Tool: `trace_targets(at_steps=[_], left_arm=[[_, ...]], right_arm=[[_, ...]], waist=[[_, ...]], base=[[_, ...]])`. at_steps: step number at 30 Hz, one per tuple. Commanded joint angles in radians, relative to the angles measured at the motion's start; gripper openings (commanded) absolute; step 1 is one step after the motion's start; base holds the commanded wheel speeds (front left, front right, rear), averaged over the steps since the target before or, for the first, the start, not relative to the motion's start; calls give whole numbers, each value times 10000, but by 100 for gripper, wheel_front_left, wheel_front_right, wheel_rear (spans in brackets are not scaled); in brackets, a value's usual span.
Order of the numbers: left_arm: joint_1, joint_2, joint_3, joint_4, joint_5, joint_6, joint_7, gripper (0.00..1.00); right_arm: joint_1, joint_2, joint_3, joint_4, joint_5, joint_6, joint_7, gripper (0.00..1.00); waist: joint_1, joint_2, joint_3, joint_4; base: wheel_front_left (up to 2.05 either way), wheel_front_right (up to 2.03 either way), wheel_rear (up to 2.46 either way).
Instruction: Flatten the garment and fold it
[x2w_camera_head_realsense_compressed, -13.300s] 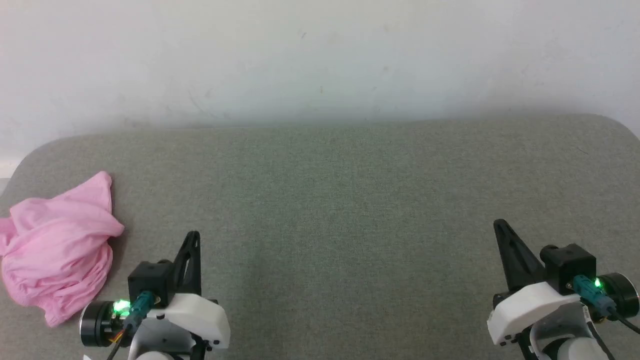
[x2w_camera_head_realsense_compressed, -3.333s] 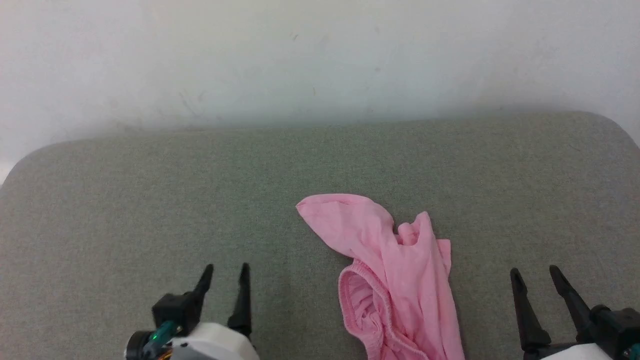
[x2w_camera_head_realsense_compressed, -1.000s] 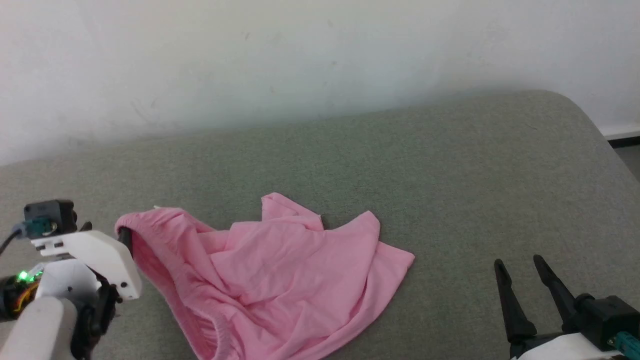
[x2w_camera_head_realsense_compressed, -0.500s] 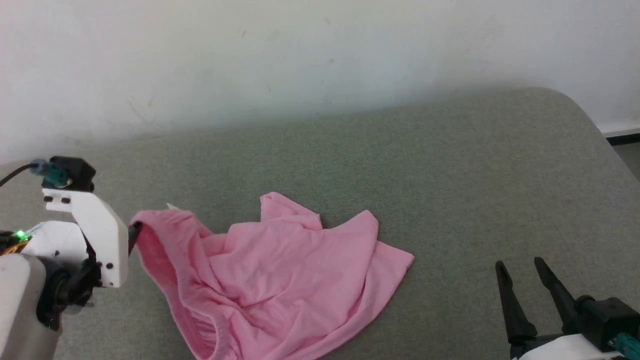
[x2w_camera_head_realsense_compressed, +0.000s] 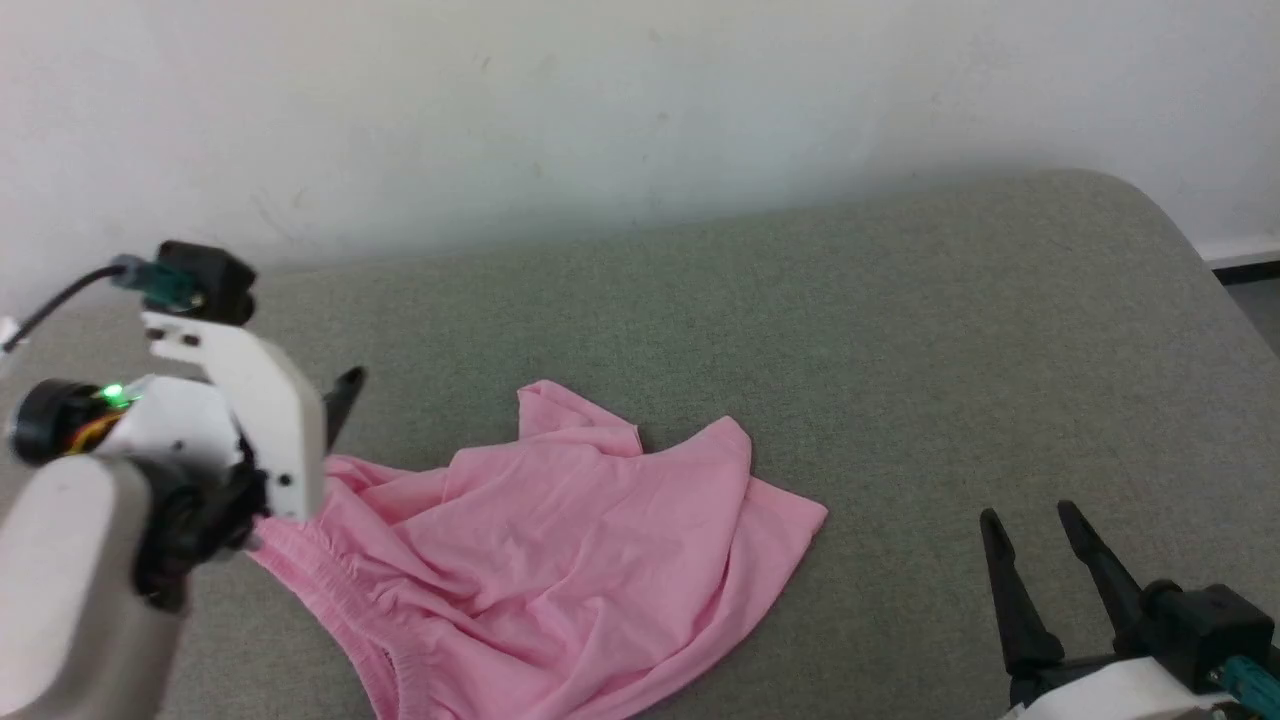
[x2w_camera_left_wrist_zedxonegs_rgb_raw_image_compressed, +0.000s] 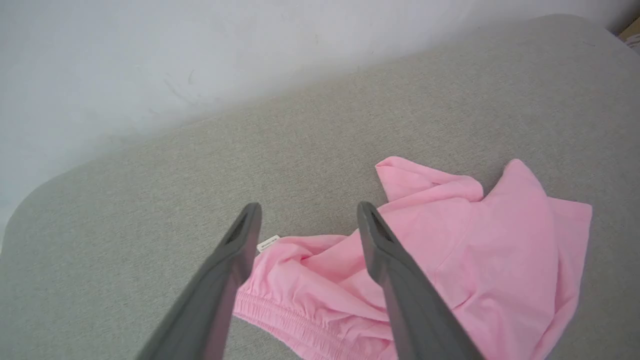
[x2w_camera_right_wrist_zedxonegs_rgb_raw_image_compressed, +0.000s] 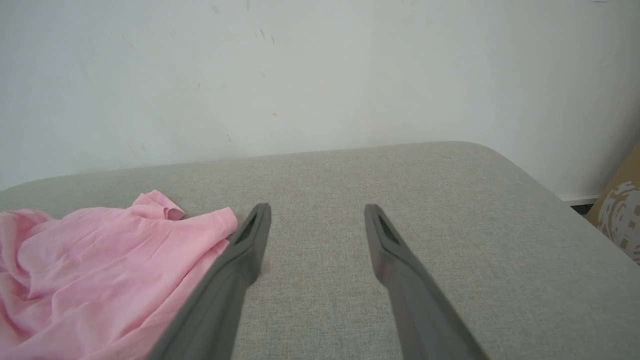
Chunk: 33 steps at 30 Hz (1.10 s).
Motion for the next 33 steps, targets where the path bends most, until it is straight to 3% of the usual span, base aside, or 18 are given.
trace_targets(at_steps=[1, 7, 13, 24, 25, 26, 27, 33], left_arm=[[-245, -291, -124, 152, 110, 38, -281, 100], [-987, -1831, -790, 1613, 800, 225, -2171, 100], [-1517, -3153, -1357, 4022, 1149, 281, -3624, 100], [-2743, -4272, -2007, 8407, 1122, -313, -3708, 100], [-2825, -4374, -2053, 8690, 1080, -420, -3652, 95], [-2923, -4451, -2112, 8935, 1079, -522, -3661, 41], [-3038, -4513, -2134, 9113, 1085, -593, -3801, 0], [-4119, -4651, -2368, 9648, 1564, -801, -5595, 0]], right_arm=[[-222, 36, 30, -6, 57, -9, -59, 100], [-574, 10, 124, 41, 79, -9, -70, 100], [-907, -35, 327, 185, 234, -9, -110, 100], [-1267, -189, 545, 556, 521, -9, -183, 100], [-1294, -201, 571, 585, 547, -9, -190, 100], [-1318, -211, 596, 616, 570, -9, -198, 100], [-1341, -223, 617, 646, 589, -9, -203, 100], [-1430, -237, 699, 765, 682, -9, -212, 100]], waist=[[-1, 0, 153, -99], [-1, 0, 626, -392], [-1, 0, 1120, -733], [-1, 0, 1549, -979], [-1, 0, 1557, -990], [-1, 0, 1555, -1002], [-1, 0, 1546, -1016], [-1, 0, 1459, -1138]], base=[[0, 0, 0], [0, 0, 0], [0, 0, 0], [0, 0, 0], [0, 0, 0], [0, 0, 0], [0, 0, 0], [0, 0, 0]])
